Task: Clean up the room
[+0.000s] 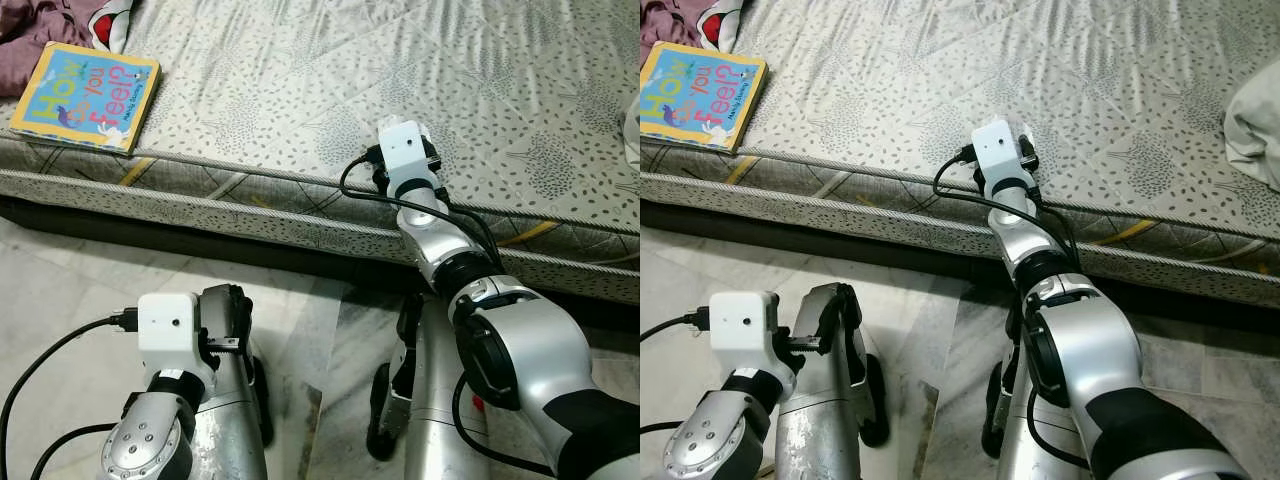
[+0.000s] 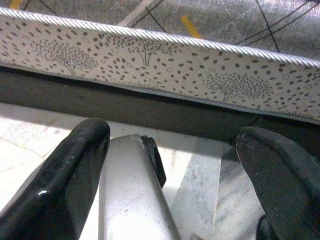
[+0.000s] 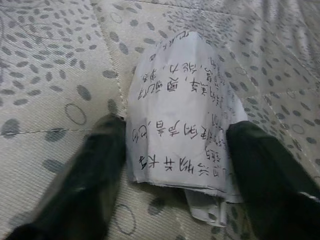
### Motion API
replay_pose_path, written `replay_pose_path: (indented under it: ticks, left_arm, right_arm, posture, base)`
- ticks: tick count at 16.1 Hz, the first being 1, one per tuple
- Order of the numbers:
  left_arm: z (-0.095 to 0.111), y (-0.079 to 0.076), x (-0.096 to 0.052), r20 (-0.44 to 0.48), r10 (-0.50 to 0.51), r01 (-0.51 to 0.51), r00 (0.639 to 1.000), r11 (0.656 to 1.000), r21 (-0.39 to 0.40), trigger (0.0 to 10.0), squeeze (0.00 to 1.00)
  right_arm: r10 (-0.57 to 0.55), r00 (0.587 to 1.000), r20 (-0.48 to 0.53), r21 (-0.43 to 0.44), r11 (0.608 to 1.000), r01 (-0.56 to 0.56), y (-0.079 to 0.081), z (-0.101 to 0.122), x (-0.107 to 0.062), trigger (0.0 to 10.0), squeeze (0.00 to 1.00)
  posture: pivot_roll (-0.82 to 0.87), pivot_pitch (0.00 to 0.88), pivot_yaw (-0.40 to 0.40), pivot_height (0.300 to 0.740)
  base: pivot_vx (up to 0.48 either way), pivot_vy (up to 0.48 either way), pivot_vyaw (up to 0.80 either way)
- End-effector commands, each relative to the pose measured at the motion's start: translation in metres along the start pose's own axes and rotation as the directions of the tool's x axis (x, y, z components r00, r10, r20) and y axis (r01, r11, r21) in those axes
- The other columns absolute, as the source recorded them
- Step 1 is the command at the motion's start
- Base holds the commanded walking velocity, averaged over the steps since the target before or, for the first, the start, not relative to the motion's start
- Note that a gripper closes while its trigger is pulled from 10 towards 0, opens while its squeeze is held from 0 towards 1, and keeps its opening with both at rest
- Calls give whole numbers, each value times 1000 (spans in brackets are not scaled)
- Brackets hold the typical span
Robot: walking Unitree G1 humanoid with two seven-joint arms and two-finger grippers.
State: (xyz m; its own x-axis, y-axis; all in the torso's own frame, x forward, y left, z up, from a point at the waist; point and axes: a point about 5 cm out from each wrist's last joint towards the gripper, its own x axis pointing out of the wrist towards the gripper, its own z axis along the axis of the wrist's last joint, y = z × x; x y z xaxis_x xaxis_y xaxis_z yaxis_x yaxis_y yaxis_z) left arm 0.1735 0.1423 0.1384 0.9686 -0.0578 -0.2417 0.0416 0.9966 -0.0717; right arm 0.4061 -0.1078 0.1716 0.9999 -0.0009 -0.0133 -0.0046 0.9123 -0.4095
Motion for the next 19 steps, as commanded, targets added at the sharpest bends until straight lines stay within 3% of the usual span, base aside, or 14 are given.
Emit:
replay_pose_path:
  ticks: [1, 7, 10, 14, 17, 19]
  left_arm:
    - [-4, 4, -1, -23, 26, -26, 999, 1000, 3, 10000, 0]
    - [3, 3, 23, 26, 10, -11, 1000, 1000, 5, 10000, 0]
    - [7, 1, 34, 56, 0, 0, 998, 1000, 7, 10000, 0]
    - [6, 3, 50, 69, -10, 9, 998, 1000, 16, 10000, 0]
    - [16, -3, 81, 131, -42, 41, 990, 999, 7, 10000, 0]
    - [17, -3, 88, 146, -54, 52, 988, 998, 17, 10000, 0]
  right_arm:
    - [17, 996, -84, -12, 1000, -18, 5, -21, -6, 0, 0]
    - [-12, 997, -73, 7, 1000, 13, -8, -19, -3, 0, 0]
    - [-19, 996, -91, 15, 1000, 20, -14, -29, -5, 0, 0]
    - [-23, 993, -115, 67, 997, 31, -16, -37, -7, 0, 0]
    - [-19, 992, -123, 174, 984, 41, -26, -51, -12, 0, 0]
    - [-22, 994, -106, 206, 978, 44, -31, -57, -15, 0, 0]
  posture:
    - [281, 370, 24, 501]
    - [251, 298, 21, 501]
    - [242, 260, 19, 501]
    - [196, 186, 17, 501]
    - [144, 80, 18, 501]
    - [120, 30, 24, 501]
  base:
    - [0, 0, 0]
    - [0, 0, 0]
    - [0, 0, 0]
    - [0, 0, 0]
    - [0, 0, 0]
    - [0, 0, 0]
